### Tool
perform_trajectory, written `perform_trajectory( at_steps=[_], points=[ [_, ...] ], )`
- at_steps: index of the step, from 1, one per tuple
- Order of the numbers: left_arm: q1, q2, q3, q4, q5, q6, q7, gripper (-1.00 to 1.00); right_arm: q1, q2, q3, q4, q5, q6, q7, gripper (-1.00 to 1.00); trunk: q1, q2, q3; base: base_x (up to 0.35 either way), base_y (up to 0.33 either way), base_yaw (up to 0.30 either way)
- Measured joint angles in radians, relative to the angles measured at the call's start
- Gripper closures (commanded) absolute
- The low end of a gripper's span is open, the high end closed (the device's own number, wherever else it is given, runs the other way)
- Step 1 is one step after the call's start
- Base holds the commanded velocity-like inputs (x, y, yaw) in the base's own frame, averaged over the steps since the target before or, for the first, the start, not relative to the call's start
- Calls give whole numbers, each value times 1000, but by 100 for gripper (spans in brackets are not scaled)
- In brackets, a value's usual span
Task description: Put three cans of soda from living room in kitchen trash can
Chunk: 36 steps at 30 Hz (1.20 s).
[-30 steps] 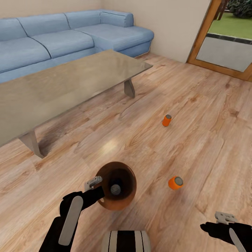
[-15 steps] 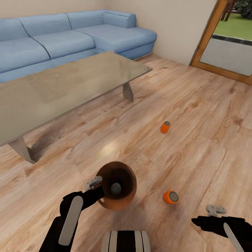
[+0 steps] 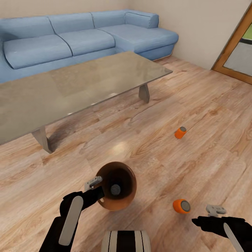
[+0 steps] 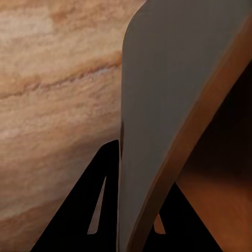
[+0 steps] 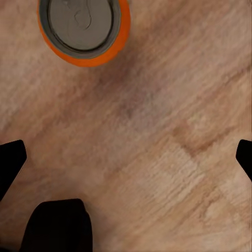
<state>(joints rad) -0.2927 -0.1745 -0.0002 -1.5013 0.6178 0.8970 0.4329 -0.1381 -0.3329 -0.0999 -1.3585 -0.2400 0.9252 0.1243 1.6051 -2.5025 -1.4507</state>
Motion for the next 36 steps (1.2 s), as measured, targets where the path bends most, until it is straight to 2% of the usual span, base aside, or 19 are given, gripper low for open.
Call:
perform_trajectory(
  at_steps=[2,6,16,22,31,36],
  points=[
    [0,0,0,0,-6,2,0,100,0,0,-3,1,0,0,0,-100,0,0,0,0,0,79],
    [0,0,0,0,10,-3,-1,100,0,0,-8,2,-1,-2,-2,-100,0,0,0,19,0,23],
    [0,0,-1,0,0,-1,-1,100,0,0,-4,3,-1,-5,-5,-100,0,0,0,257,56,2],
    [0,0,-2,0,14,-4,-2,100,0,0,-7,5,-2,-5,-5,-100,0,0,0,41,12,68],
    [0,0,-1,0,-3,1,-1,100,0,0,-12,17,-5,-11,-7,-100,0,0,-2,3,1,183],
    [0,0,-2,0,6,-1,-1,100,-1,0,-15,28,-5,-13,-16,-100,0,0,-2,72,0,21]
  ],
)
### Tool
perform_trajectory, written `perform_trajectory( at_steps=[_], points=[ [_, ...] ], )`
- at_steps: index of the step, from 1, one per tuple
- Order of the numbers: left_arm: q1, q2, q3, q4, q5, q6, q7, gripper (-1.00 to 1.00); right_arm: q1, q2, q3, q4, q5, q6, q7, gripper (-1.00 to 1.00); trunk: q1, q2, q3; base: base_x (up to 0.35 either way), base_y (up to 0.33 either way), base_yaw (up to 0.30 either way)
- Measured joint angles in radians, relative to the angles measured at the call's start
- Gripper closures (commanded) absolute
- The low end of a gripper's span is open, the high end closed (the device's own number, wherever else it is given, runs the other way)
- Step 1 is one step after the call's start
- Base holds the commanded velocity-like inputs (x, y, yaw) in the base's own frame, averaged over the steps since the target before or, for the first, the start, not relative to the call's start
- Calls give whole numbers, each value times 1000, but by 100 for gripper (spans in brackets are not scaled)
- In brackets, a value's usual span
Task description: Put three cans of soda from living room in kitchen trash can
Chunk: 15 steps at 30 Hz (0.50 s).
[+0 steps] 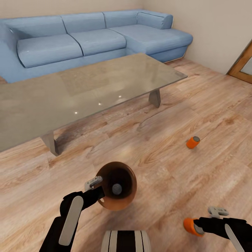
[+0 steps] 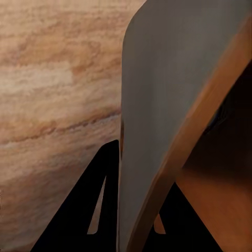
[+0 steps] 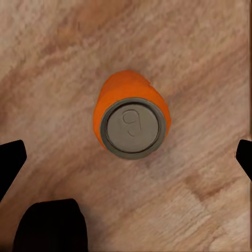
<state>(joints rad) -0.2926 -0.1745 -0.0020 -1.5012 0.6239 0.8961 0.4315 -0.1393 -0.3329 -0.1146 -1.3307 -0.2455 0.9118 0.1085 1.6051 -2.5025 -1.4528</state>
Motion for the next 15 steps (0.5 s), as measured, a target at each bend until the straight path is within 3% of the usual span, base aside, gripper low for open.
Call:
perform_trajectory(
  at_steps=[5,15],
  points=[
    [0,0,0,0,-1,-2,0,100,-1,0,0,25,-1,-1,-6,-100,0,0,0,223,0,3],
    [0,0,0,0,-1,-2,1,100,-6,1,-3,87,0,-21,-6,-100,0,0,0,27,0,0]
  ],
)
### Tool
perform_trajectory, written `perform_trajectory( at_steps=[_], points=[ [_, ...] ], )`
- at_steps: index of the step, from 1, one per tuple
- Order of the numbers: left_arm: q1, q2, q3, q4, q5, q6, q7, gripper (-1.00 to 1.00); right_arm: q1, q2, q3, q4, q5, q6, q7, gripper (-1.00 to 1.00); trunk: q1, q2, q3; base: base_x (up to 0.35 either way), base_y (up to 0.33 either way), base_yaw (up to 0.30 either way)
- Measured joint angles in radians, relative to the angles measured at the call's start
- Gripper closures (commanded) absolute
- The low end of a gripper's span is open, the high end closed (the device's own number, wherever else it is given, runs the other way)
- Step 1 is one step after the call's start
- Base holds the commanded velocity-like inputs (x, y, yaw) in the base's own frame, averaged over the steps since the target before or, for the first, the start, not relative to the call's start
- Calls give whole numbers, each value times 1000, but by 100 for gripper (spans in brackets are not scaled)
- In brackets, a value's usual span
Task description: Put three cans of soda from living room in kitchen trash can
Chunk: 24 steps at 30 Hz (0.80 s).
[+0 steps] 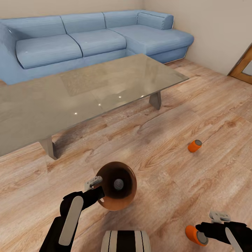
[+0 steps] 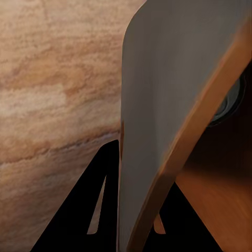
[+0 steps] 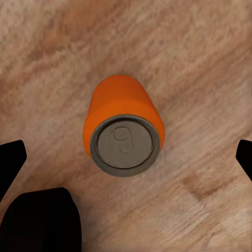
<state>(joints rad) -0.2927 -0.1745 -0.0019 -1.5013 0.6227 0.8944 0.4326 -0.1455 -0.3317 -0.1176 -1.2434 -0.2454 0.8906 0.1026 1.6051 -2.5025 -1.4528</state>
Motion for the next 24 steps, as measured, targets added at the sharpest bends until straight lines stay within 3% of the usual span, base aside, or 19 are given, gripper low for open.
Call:
perform_trajectory(
  at_steps=[9,15,24],
  points=[
    [0,0,-1,0,0,0,-1,100,-11,5,7,64,3,-56,-1,-100,0,0,0,0,0,0],
    [0,0,-2,0,0,1,-1,100,-68,26,9,121,6,-87,-1,-100,0,0,0,0,0,0],
    [0,0,-2,0,0,0,-1,100,-130,29,14,234,8,-142,0,-100,0,0,0,0,0,0]
  ],
)
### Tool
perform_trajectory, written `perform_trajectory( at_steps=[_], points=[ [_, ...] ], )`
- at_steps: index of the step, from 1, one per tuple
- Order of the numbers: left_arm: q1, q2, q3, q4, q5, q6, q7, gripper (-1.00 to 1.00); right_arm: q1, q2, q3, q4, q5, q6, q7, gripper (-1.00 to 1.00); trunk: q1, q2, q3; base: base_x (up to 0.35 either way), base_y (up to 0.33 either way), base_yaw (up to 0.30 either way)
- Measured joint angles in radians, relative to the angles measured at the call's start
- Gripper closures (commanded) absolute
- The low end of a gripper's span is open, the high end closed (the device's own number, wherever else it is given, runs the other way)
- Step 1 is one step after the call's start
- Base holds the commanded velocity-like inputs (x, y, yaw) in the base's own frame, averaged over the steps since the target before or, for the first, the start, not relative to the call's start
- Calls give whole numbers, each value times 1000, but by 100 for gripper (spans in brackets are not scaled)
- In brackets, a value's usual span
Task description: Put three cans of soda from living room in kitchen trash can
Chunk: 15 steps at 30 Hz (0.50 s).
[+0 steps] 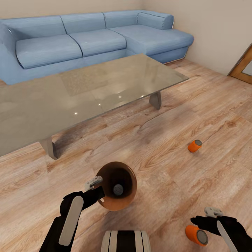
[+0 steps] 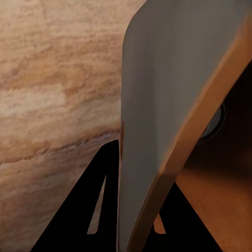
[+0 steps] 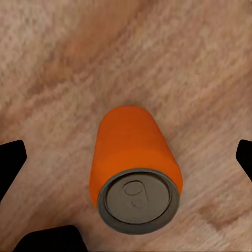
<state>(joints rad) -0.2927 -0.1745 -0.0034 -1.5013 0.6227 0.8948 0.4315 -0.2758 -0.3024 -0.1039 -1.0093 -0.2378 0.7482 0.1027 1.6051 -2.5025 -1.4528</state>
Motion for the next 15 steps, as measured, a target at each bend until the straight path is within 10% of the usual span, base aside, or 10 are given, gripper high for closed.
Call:
perform_trajectory(
  at_steps=[15],
  points=[
    [0,0,0,0,0,1,0,100,-6,1,2,121,0,-93,0,-100,0,0,0,0,0,0]
  ],
)
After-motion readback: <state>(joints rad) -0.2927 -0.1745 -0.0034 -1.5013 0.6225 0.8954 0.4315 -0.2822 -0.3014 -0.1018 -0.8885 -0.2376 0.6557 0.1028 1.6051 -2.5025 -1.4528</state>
